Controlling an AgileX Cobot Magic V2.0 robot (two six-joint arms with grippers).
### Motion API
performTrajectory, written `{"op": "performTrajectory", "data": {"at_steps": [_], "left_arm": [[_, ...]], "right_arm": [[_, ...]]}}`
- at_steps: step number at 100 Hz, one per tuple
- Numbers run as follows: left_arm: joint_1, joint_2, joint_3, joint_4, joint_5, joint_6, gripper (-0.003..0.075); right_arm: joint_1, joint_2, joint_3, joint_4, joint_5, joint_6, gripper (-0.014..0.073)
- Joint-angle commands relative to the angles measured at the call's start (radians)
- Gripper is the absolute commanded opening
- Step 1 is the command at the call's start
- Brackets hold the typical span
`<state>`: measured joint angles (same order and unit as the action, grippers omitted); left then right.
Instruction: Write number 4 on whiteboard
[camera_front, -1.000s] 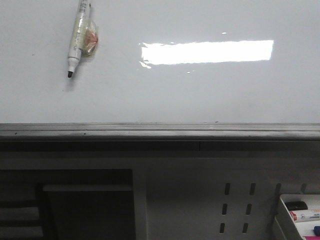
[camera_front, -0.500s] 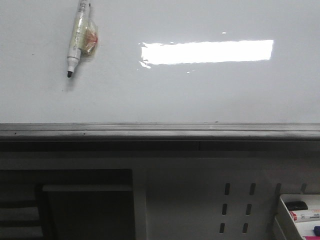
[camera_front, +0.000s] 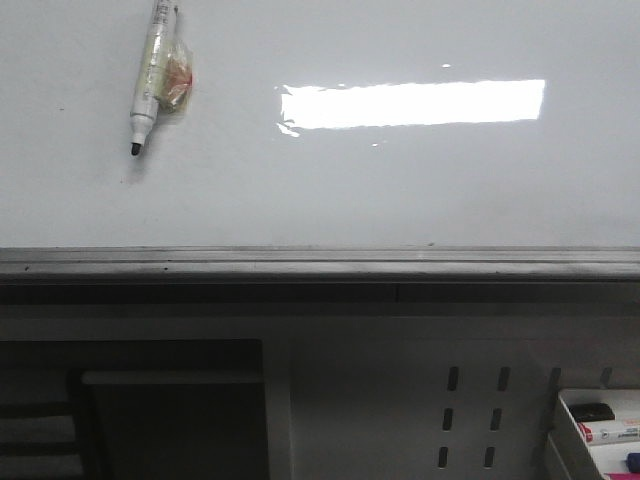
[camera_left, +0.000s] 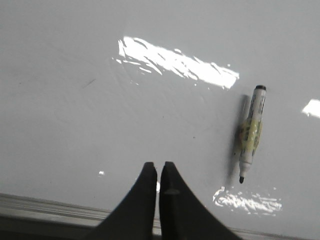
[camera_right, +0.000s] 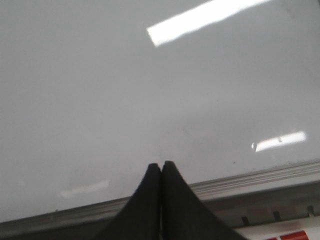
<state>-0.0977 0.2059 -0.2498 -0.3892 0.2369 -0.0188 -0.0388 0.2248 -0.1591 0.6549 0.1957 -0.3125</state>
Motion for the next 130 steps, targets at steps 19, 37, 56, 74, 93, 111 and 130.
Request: {"op": "performTrajectory", "data": {"at_steps": [19,37,56,74,93,111,130], "left_arm": [[0.000,0.346,-0.242,-0.002,0.053,0.107,-0.0020],[0.000,0.478,-0.303,-0.121,0.079,0.254,0.0024],[-0.018,0.586,-0.337,-0.430,0.073,0.533,0.0343],[-0.107,0.705,-0.381,-0.684,0.071,0.803,0.0430],[-0.224,0.860,-0.473,-0.756,0.004,0.922,0.0392],[-0.255,0.980,-0.553,-0.756,-0.003,0.923,0.0388],[-0.255,1.075,-0.624,-0.760,0.027,0.923,0.0388]], "right_arm": [[-0.004,0.409,-0.272,-0.035,0.108,-0.078,-0.0064],[0.006,0.527,-0.364,-0.035,0.167,-0.112,0.0022],[0.010,0.551,-0.386,-0.031,0.158,-0.112,0.0396],[0.010,0.551,-0.386,-0.031,0.154,-0.112,0.0427],[0.010,0.551,-0.386,-0.031,0.151,-0.112,0.0427],[0.010,0.551,-0.386,-0.031,0.161,-0.112,0.0427],[0.010,0.551,-0.386,-0.031,0.162,-0.112,0.0427]]}}
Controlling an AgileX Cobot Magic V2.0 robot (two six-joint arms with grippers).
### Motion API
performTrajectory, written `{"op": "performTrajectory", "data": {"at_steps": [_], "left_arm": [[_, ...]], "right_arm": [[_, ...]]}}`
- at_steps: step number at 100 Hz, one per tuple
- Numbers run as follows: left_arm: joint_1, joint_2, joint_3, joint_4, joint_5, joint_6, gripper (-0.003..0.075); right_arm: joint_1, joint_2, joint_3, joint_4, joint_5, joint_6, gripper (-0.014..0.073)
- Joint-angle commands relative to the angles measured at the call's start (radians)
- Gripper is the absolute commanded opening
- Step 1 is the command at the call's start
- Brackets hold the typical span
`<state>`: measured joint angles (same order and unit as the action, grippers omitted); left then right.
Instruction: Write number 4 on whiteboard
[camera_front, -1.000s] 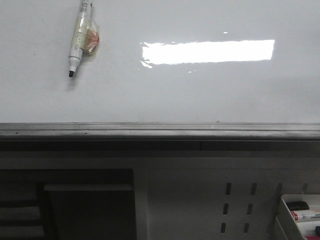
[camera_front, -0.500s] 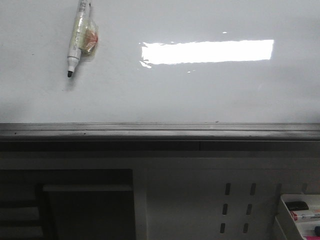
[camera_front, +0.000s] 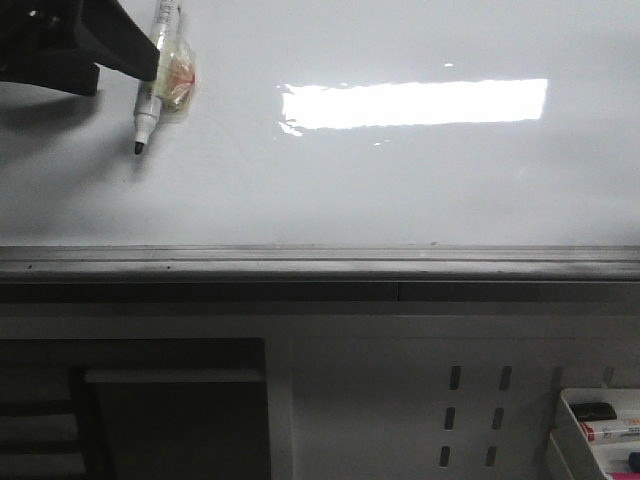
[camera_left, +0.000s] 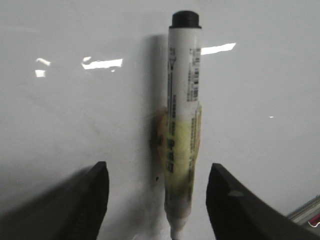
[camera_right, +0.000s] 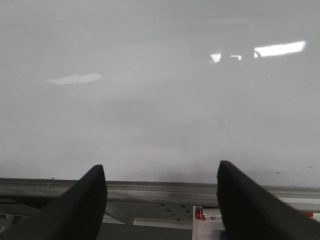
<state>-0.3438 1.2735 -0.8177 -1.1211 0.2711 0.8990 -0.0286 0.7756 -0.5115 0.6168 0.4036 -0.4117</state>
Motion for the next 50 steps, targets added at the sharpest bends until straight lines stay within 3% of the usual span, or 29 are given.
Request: {"op": "performTrajectory", "data": {"at_steps": [1,36,50], "left_arm": [[-0.009,0.012,-0.059,-0.028,-0.007,0.006,0.0388],[-0.009,0.086,-0.105,-0.028,0.019,0.027,0.0383],[-0.009,0.086,-0.105,-0.028,0.032,0.033,0.0243]], "right_arm": [[0.000,0.001,-0.034,0.007,-0.046,-0.013,0.0427],[0.000,0.001,-0.034,0.007,-0.048,-0.013,0.0427],[0.000,0.001,-0.034,0.005,-0.048,-0.013,0.0427]]}}
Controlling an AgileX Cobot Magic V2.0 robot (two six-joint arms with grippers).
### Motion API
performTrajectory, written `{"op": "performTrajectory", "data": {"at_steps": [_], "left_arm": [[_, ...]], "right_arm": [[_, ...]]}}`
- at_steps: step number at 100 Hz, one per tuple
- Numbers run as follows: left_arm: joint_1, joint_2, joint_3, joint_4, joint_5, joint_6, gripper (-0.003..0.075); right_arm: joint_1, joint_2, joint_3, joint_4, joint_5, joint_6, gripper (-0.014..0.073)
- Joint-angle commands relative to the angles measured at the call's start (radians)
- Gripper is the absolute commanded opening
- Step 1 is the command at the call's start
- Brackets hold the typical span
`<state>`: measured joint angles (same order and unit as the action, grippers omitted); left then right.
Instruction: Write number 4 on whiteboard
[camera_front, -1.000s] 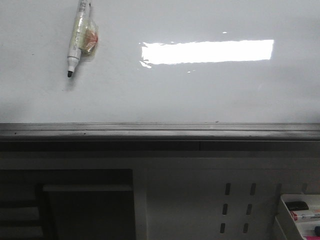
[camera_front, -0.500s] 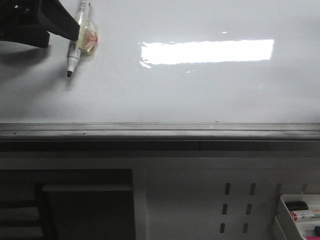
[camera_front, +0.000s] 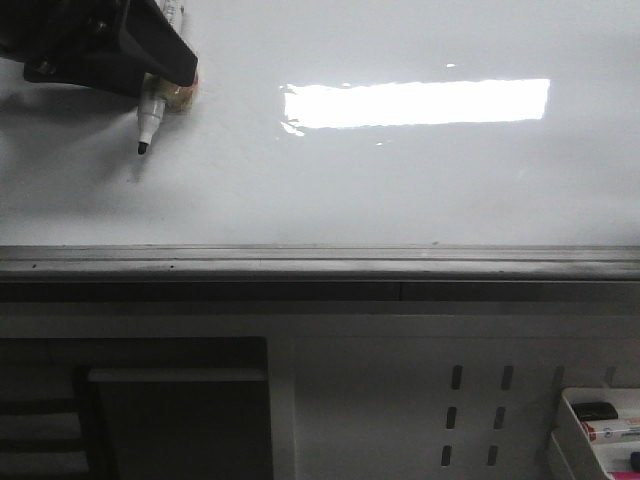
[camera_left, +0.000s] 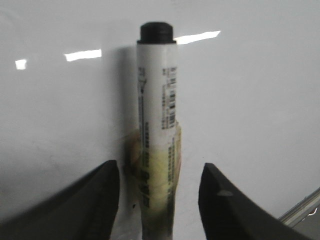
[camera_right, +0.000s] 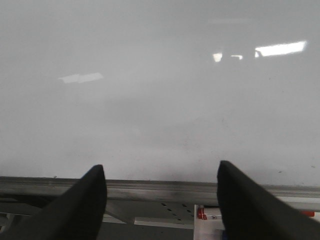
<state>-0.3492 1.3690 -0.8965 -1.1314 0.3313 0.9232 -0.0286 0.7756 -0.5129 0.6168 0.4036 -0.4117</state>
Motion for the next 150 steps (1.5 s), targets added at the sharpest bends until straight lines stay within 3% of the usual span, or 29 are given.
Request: {"op": "performTrajectory", "data": {"at_steps": [1,19,42,62,75,99,120,150], "left_arm": [[-0.003,-0.010,-0.027,-0.018,-0.026,0.009,0.0222],[-0.003,-0.010,-0.027,-0.009,0.005,0.011,-0.0022],[-0.003,-0.041,-0.027,0.030,0.140,0.159,-0.0020],[-0.078,-0.052,-0.027,0.048,0.303,0.335,-0.0020],[-0.190,-0.052,-0.027,0.125,0.265,0.352,-0.0020],[-0.355,-0.052,-0.027,0.224,0.116,0.352,-0.0020],[-0.411,-0.052,-0.028,0.251,0.064,0.352,-0.0020],[-0.416,-0.052,-0.049,0.250,0.052,0.352,-0.0020]], "right_arm": [[0.000,0.001,-0.033,0.005,-0.048,-0.013,0.0426],[0.000,0.001,-0.033,0.005,-0.048,-0.013,0.0426],[0.000,0.001,-0.042,0.038,0.021,-0.074,0.0426],[0.000,0.103,-0.166,0.338,0.293,-0.398,0.0427],[0.000,0.210,-0.260,0.504,0.498,-0.508,0.0427],[0.008,0.397,-0.409,0.545,0.756,-0.513,0.0426],[0.087,0.458,-0.460,0.555,0.766,-0.513,0.0427],[0.209,0.523,-0.471,0.568,0.722,-0.513,0.0426]]}}
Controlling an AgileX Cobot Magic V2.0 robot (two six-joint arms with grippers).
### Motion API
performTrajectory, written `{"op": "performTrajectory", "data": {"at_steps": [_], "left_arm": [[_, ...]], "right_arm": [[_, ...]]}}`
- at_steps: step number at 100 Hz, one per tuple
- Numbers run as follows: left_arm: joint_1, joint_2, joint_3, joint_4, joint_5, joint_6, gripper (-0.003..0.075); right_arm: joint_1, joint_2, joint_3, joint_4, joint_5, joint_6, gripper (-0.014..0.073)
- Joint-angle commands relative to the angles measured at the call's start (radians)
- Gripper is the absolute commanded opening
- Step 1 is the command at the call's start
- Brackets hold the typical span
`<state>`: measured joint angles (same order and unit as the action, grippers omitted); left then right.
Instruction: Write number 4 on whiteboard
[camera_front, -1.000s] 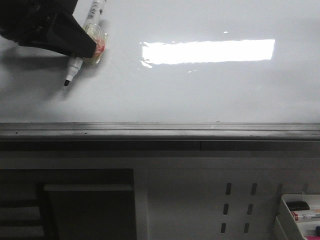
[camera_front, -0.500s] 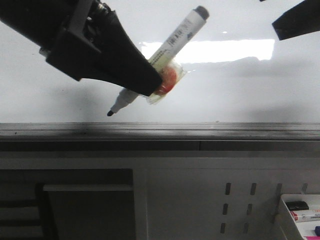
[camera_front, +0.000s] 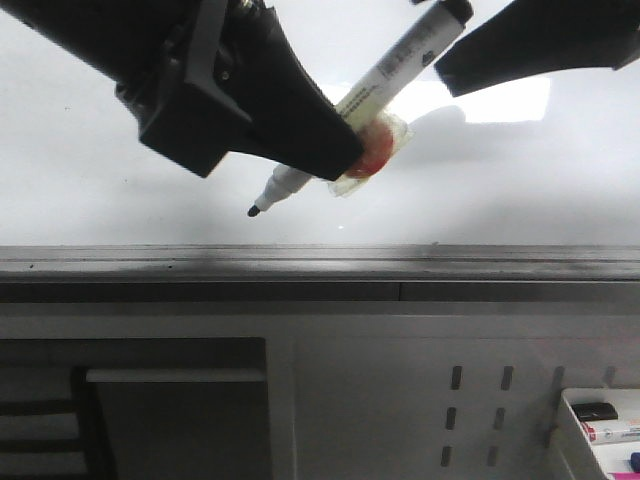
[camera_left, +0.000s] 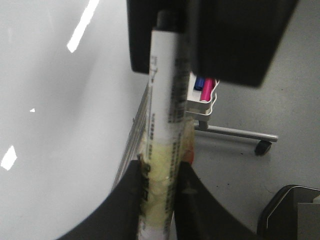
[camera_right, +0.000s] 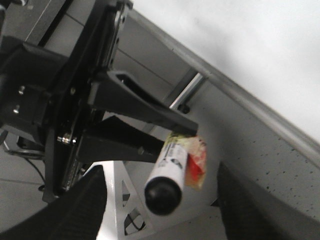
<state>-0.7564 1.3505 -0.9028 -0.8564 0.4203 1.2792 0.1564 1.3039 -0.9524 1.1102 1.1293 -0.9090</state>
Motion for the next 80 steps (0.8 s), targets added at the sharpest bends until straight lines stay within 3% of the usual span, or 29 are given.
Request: {"op": "performTrajectory", "data": {"at_steps": [1,26,67,80], "left_arm": [[-0.009,-0.034,-0.042,-0.025,-0.037,-0.004,-0.0020],[-0.009,-0.034,-0.042,-0.022,-0.031,-0.004,-0.0020],[-0.009,-0.034,-0.042,-0.022,-0.031,-0.004,-0.0020],[-0.009,-0.034,-0.042,-0.022,-0.031,-0.004,-0.0020]], "right_arm": [[0.026,-0.003,-0.032,0.075,-0.004,-0.016,0.0426],[0.064,0.005,-0.032,0.083,-0.056,-0.023,0.0402],[0.064,0.048,-0.032,0.091,-0.036,-0.045,0.0186],[0.064,0.062,-0.032,0.093,-0.036,-0.060,0.0030]]}}
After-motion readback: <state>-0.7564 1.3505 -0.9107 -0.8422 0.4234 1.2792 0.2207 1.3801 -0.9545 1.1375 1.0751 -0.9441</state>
